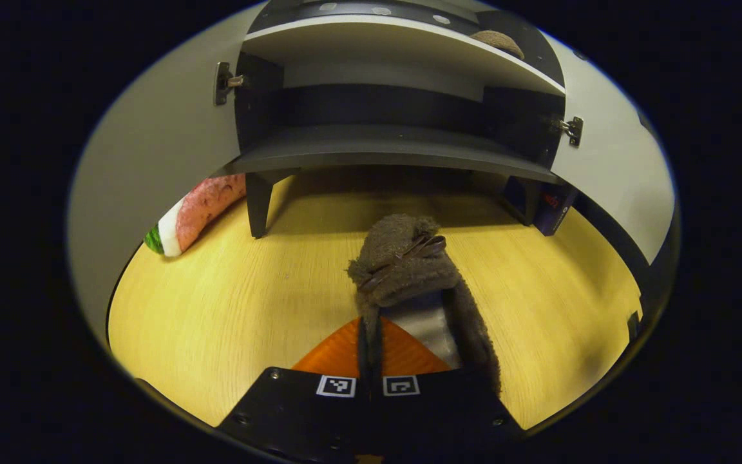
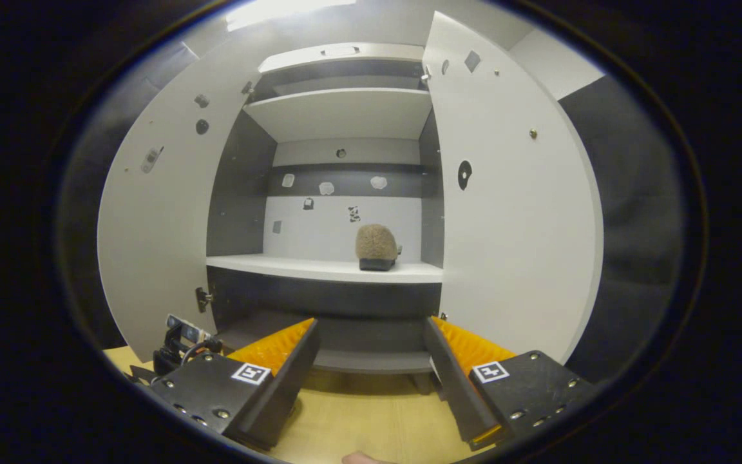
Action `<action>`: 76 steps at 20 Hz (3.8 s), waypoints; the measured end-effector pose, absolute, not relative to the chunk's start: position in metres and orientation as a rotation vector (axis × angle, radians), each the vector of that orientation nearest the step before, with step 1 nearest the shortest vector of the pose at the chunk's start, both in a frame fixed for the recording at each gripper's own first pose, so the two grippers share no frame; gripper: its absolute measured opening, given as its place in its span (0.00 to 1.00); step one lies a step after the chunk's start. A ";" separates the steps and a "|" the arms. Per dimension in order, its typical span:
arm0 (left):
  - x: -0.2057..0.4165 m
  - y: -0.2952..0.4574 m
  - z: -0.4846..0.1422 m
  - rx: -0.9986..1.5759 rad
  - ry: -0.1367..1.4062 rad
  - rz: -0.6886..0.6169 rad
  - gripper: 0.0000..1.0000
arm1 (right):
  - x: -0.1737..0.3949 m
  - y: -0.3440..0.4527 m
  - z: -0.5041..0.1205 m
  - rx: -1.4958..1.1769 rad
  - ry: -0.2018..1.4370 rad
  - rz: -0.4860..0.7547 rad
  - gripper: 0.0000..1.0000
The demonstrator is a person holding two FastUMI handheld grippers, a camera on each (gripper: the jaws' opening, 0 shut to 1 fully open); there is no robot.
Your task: Grab one shoe with the right hand and put it into the shoe cabinet, grab the other shoe with the left hand and put it into the shoe cabinet; then close the right door with the right hand and the left door with the left hand.
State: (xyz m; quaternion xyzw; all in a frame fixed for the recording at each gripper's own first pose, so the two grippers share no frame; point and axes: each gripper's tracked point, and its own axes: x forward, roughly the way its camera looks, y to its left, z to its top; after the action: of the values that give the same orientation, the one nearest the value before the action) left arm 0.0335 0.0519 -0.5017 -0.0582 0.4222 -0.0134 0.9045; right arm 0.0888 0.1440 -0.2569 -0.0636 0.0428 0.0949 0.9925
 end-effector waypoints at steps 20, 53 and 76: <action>0.111 0.071 -0.251 -0.042 0.324 0.021 0.00 | 0.063 0.128 -0.210 -0.137 0.000 0.189 0.98; 0.355 0.128 -0.173 -0.233 0.093 0.243 0.34 | 0.054 0.115 -0.194 -0.096 -0.055 0.239 0.98; 0.141 0.052 -0.132 -0.055 -0.021 0.004 0.96 | 0.021 0.079 -0.144 -0.029 -0.120 0.318 0.98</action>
State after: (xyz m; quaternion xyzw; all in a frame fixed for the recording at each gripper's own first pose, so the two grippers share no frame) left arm 0.1406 0.0519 -0.1323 -0.0275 -0.0107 0.0020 0.9996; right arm 0.0211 0.0787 -0.1436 -0.0143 -0.0599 0.1584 0.9855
